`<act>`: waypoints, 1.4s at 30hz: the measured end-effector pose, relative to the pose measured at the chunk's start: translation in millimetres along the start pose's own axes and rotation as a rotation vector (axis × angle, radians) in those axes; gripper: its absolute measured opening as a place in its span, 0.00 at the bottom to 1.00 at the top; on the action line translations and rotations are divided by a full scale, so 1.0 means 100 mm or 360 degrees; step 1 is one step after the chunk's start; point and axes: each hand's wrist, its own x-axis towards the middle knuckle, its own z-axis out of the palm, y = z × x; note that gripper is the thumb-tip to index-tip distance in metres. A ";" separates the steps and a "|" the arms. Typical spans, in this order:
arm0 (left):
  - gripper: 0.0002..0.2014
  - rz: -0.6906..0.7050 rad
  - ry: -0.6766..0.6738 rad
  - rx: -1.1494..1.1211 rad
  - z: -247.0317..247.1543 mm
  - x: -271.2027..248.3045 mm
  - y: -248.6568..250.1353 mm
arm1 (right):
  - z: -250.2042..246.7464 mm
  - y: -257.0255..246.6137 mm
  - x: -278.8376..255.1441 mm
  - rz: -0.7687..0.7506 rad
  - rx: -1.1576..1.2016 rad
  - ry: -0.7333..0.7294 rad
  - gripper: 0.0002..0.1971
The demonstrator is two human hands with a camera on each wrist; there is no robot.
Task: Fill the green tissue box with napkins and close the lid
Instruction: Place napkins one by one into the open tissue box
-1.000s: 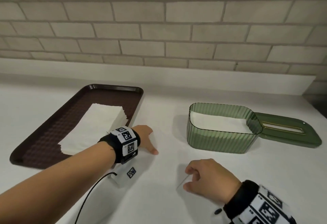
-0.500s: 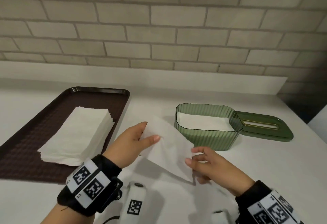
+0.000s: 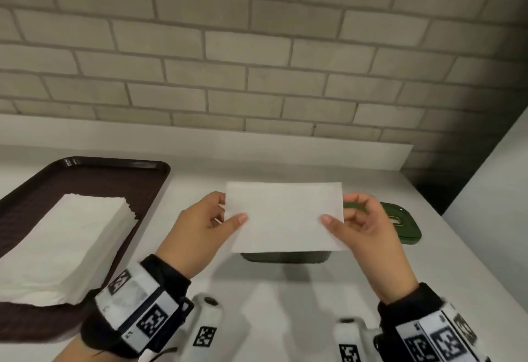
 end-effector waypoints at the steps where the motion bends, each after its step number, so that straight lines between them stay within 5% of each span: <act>1: 0.09 0.0011 0.0053 0.0086 0.06 0.06 0.04 | -0.03 0.01 0.07 -0.0077 -0.0083 0.0056 0.19; 8: 0.21 0.0018 0.0069 0.0519 0.43 0.44 0.11 | -0.09 0.14 0.57 -0.0374 -0.0709 0.0161 0.13; 20: 0.22 -0.0127 0.0007 0.1212 0.61 0.76 0.02 | -0.01 0.47 0.95 -0.0322 -0.1361 -0.0110 0.11; 26: 0.24 -0.0227 -0.0122 0.1425 0.64 0.79 0.05 | 0.01 0.34 0.95 -0.0139 -0.1689 -0.0433 0.17; 31: 0.28 -0.0150 -0.0116 0.1598 0.66 0.78 0.16 | 0.03 0.19 0.93 -0.0259 -0.1936 -0.0502 0.22; 35: 0.28 0.0014 -0.0558 0.1551 0.71 0.84 0.30 | 0.10 0.05 0.98 -0.0273 -0.1878 -0.0969 0.28; 39: 0.24 0.0081 -0.1055 0.1798 0.83 0.97 0.39 | 0.30 0.00 1.04 -0.0182 -0.2350 -0.1575 0.30; 42: 0.26 0.0089 -0.1173 0.1930 0.86 1.04 0.35 | 0.38 0.04 1.10 -0.0107 -0.2600 -0.1781 0.34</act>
